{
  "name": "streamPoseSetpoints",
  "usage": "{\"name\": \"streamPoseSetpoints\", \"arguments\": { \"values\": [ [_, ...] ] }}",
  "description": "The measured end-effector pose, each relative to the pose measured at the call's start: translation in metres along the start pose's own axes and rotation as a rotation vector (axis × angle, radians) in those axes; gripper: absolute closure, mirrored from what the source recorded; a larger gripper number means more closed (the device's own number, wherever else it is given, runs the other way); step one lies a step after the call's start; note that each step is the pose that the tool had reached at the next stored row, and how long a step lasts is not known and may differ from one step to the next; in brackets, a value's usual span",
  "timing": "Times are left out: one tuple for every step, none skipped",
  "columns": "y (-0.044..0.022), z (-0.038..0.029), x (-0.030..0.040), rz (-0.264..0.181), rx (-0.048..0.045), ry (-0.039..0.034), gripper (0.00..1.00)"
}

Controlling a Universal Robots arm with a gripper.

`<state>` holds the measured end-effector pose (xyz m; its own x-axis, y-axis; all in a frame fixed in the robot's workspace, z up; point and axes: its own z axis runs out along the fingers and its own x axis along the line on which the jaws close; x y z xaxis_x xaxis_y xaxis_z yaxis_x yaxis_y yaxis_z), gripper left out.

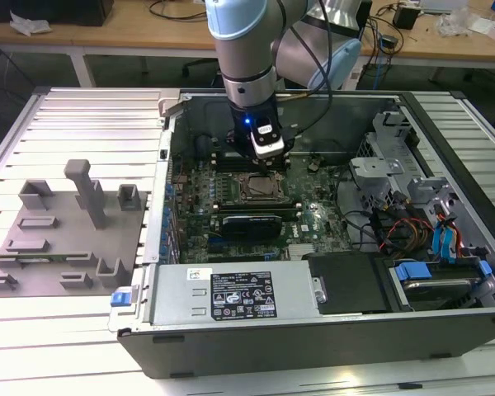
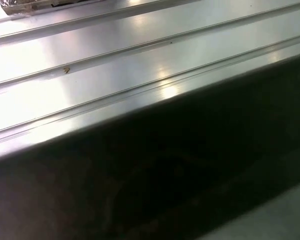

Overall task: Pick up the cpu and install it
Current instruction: 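Install the first cpu locking lever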

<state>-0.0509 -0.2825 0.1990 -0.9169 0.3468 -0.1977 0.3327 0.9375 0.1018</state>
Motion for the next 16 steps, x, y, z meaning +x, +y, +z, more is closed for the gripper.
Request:
{"name": "streamPoseSetpoints", "arguments": {
  "values": [
    [0.0000,0.0000,0.0000,0.000,-0.0001,0.0000,0.89],
    [0.0000,0.0001,-0.0001,0.000,-0.0002,-0.0001,0.89],
    [0.0001,0.0001,-0.0001,0.000,-0.0003,-0.0001,0.89],
    [0.0001,0.0001,-0.0001,0.000,-0.0004,-0.0001,0.89],
    [0.0002,-0.0007,-0.0003,0.000,-0.0005,-0.0002,0.89],
    [0.0004,-0.0028,-0.0006,0.000,-0.0005,-0.0001,0.89],
    [0.0006,-0.0052,-0.0011,0.000,-0.0005,0.0000,0.89],
    [0.0008,-0.0070,-0.0015,0.000,-0.0006,-0.0001,0.89],
    [0.0010,-0.0092,-0.0019,0.000,-0.0003,-0.0001,0.89],
    [0.0011,-0.0097,-0.0021,0.000,-0.0016,0.0002,0.89],
    [0.0009,-0.0098,-0.0016,0.002,-0.0078,0.0023,0.89],
    [0.0006,-0.0100,-0.0007,0.005,-0.0212,0.0068,0.89],
    [0.0004,-0.0100,0.0000,0.007,-0.0280,0.0088,0.89],
    [0.0001,-0.0099,0.0008,0.008,-0.0343,0.0105,0.89],
    [-0.0001,-0.0094,0.0011,0.009,-0.0348,0.0099,0.89],
    [-0.0002,-0.0092,0.0014,0.009,-0.0348,0.0094,0.89]
  ]
}}
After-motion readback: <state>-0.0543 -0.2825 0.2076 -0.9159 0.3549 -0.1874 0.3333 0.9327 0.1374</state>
